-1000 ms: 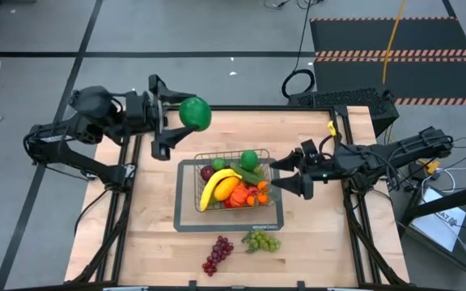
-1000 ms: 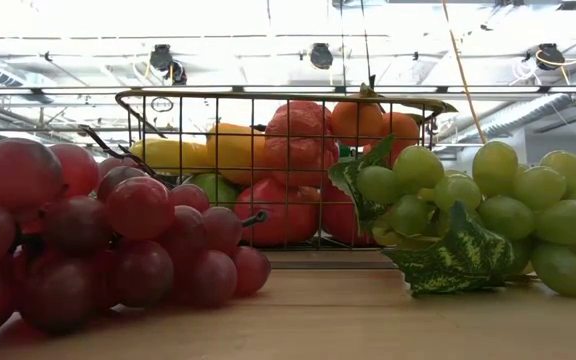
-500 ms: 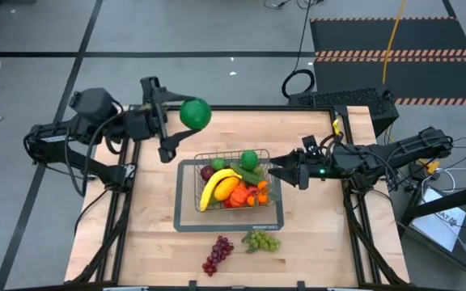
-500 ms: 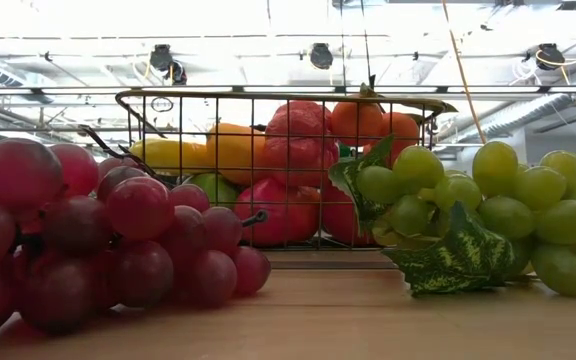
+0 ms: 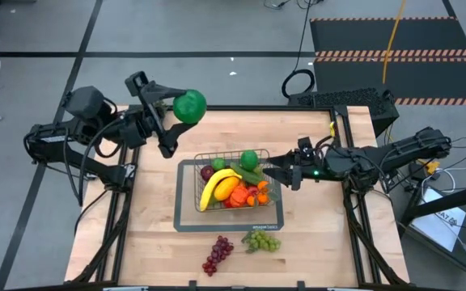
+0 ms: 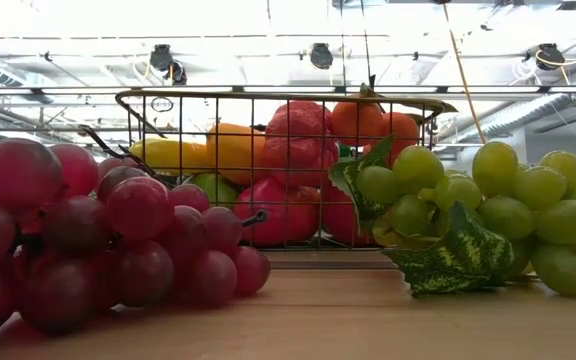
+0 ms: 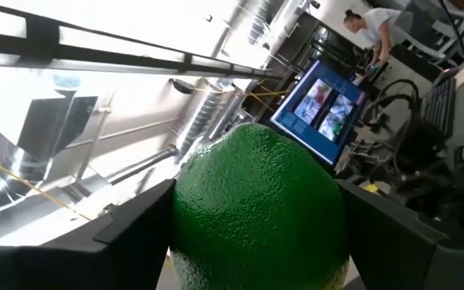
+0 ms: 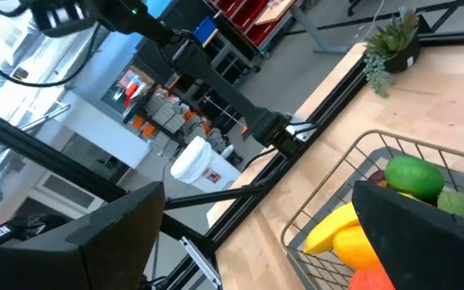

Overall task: Build produce basket
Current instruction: Put the lime into the gold wire basket

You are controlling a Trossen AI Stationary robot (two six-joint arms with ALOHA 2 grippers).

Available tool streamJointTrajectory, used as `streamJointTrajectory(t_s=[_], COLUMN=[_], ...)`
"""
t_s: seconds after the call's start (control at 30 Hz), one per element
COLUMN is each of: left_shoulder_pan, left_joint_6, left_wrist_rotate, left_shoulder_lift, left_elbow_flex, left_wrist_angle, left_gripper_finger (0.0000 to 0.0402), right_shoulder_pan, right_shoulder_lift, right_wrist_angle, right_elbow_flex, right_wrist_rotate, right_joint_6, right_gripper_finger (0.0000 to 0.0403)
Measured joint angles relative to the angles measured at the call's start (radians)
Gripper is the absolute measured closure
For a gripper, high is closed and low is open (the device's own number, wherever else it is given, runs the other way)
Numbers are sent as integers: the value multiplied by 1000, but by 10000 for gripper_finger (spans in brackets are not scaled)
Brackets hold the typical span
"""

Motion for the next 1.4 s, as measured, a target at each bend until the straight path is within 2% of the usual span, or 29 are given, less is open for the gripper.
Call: streamJointTrajectory(t_s=[0.27, 0.63, 0.93, 1.13, 1.4], left_shoulder_pan=[0, -23, -85, -119, -135], left_joint_6=[-91, -377, -524, -715, -1047], left_wrist_rotate=[0, -1, 0, 0, 1], left_shoulder_lift=[0, 0, 0, 0, 0], left_elbow_flex=[0, 0, 0, 0, 0], left_wrist_angle=[0, -1, -2, -2, -2], left_gripper_finger=[85, 85, 85, 85, 85], right_shoulder_pan=[1, 1, 1, 1, 1], right_shoulder_lift=[20, 19, 19, 19, 19], right_wrist_angle=[4, 9, 9, 13, 65], right_elbow_flex=[0, 0, 0, 0, 0], right_wrist_rotate=[-1, -1, -1, -1, -2], right_joint_6=[26, 0, 0, 0, -50], right_gripper_finger=[9, 9, 9, 9, 9])
